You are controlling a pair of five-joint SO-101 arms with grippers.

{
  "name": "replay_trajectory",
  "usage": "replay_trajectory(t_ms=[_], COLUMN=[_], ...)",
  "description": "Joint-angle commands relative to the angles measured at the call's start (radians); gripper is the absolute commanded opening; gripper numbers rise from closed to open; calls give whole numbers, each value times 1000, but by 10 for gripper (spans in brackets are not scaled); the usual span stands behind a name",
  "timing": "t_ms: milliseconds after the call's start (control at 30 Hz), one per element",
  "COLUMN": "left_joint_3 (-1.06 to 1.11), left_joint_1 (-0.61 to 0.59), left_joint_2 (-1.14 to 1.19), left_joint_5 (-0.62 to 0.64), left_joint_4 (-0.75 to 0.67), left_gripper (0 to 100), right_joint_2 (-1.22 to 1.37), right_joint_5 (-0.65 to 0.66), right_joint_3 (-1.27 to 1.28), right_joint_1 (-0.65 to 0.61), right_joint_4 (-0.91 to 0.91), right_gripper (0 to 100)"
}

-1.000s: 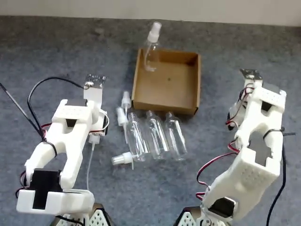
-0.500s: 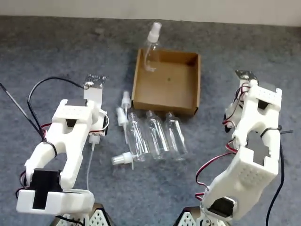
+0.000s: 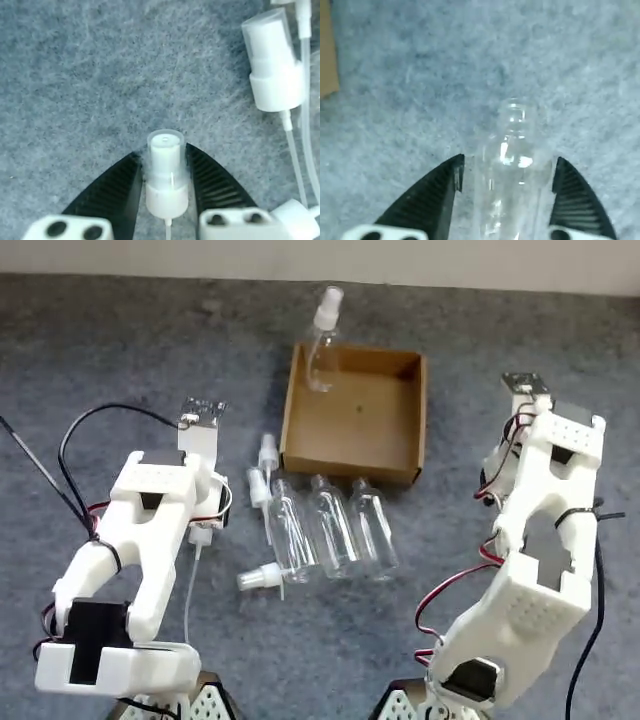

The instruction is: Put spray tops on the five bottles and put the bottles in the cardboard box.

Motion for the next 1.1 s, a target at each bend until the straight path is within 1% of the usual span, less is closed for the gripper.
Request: replay_trajectory(t_ms=[0, 167, 367, 567, 667, 733, 800, 900, 967, 1067], left_joint_3=[-2, -1, -1, -2, -7, -27, -58, -96, -120, -186], left_joint_1=[-13, -13, -13, -13, -15, -16, -16, -13, -10, -15], left_joint_2=[-45, -45, -45, -47, -54, -65, -96, -194, -285, -435], left_joint_5=[-8, -8, -8, -8, -8, -5, -3, 0, 0, 0], left_joint_4=[-14, -14, -14, -14, -14, -11, -8, 9, 41, 86], left_gripper=[18, 18, 18, 18, 18, 17, 15, 14, 14, 14], right_joint_2=[19, 53, 45, -13, -94, -177, -265, -401, -495, -639], right_joint_5=[15, 17, 17, 17, 5, -51, -81, -133, -178, -222], right_joint_3=[-61, -62, -67, -245, -329, -348, -349, -309, -259, -142], right_joint_1=[-4, -10, 8, 18, 10, 5, -18, -93, -162, -302], right_joint_4=[13, 15, 28, 186, 246, 252, 252, 251, 232, 170], right_gripper=[257, 242, 90, 2, 4, 4, 4, 4, 4, 4])
